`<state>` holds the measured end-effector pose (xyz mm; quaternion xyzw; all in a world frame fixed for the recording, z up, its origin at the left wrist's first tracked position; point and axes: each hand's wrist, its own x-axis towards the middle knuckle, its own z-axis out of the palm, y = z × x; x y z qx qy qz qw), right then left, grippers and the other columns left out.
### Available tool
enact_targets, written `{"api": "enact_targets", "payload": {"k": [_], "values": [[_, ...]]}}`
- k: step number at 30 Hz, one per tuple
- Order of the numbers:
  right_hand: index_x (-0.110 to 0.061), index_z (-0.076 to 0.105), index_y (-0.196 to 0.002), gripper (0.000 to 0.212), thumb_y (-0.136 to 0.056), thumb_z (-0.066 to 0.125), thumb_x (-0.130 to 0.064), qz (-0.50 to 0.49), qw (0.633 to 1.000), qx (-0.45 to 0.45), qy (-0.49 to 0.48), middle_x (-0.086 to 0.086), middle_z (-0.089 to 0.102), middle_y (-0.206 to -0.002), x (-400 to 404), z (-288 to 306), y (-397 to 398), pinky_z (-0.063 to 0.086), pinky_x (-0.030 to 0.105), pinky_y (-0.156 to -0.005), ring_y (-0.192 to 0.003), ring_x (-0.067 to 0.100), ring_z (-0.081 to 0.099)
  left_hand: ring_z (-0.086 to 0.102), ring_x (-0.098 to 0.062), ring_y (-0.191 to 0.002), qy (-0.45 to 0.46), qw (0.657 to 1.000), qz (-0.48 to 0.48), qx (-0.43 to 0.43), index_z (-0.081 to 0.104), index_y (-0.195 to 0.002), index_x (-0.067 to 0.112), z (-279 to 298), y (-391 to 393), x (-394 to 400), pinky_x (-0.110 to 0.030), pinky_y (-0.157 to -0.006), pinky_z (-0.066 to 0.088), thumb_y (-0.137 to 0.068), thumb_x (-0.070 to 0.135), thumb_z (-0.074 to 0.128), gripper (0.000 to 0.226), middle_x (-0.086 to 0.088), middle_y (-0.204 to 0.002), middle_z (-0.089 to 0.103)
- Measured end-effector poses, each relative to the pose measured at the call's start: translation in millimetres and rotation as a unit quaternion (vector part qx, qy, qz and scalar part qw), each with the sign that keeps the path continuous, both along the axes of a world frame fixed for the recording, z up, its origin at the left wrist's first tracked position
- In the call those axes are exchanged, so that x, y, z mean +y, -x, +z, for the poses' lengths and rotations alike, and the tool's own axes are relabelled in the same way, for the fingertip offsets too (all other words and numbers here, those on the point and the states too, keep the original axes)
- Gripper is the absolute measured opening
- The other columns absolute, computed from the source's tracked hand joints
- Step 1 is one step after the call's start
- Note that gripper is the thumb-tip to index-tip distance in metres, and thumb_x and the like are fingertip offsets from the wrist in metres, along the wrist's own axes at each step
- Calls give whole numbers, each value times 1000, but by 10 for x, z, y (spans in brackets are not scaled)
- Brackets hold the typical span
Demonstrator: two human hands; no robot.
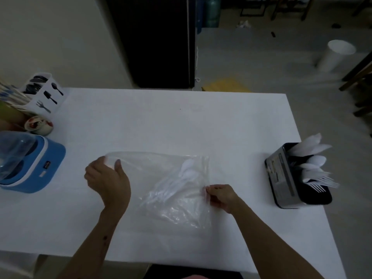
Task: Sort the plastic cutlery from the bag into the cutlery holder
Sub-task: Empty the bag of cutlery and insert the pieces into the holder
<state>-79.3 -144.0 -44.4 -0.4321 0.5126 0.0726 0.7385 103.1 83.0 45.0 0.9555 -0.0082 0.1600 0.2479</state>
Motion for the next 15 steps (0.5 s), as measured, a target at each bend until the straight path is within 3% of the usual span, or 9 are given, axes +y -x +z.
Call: {"api": "enact_targets", "payload": {"k": [3,5,8,11,15], "values": [[-1,74,-88,6,-88,70,-6,13,999,-11,27,18,73,-88,4,-7,4,61,38,-74,-73,25,69,30,-39,-132,-25,995,-78,-58,33,-138,-6,-83,102,-105,-45,-114,21,-92,33,50,63,-27,-140,37],[0,75,-87,8,-83,77,-7,26,998,-12,48,14,73,-80,-7,23,12,61,39,-77,-67,22,67,41,-40,-126,-32,975,-217,-47,49,-129,0,-180,187,-262,-35,-111,22,-93,22,52,42,-21,-131,50],[-1,76,-81,15,-75,84,-12,50,995,-11,82,10,67,-68,17,91,8,57,29,-63,-58,17,59,63,-27,-97,51,919,-353,170,68,-104,10,-284,418,-611,-20,-90,38,-92,16,58,17,-9,-102,68],[-9,73,-76,18,-72,87,-20,93,986,3,142,3,69,-68,43,152,-6,49,21,-53,-60,12,61,64,-14,-86,65,875,-311,367,68,-96,12,-334,644,-1005,-25,-79,50,-85,40,66,30,-1,-92,70],[-6,72,-84,24,-71,88,-19,115,981,-5,155,0,69,-70,55,197,-1,47,20,-52,-65,12,64,58,-10,-81,8,872,-259,415,65,-87,17,-471,737,-1291,-21,-69,41,-78,50,69,34,7,-84,64]]}}
